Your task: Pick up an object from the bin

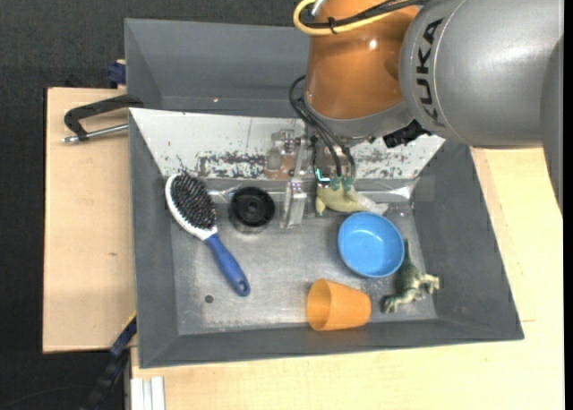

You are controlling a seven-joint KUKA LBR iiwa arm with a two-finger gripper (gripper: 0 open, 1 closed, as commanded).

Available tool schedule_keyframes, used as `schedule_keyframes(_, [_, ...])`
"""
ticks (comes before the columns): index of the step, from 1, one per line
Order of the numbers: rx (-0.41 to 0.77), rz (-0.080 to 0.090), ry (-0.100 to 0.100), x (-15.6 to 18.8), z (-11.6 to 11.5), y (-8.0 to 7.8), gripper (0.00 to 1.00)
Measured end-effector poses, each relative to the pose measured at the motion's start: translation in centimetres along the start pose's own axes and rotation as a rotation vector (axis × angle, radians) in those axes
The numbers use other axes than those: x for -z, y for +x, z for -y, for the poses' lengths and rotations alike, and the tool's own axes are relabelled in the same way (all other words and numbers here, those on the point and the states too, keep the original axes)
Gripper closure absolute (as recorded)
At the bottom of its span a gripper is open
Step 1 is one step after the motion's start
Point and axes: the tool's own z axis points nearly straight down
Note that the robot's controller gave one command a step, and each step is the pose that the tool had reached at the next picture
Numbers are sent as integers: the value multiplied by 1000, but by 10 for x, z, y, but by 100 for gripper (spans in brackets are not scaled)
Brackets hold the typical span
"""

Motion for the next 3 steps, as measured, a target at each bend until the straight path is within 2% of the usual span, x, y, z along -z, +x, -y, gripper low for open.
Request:
schedule_keyframes(1, [263, 9, -1, -128, -19, -4, 0])
schedule_keyframes(2, [308, 13, 0, -139, -25, 19, 0])
schedule_keyframes(3, [278, 22, -7, -64, -109, -2, 0])
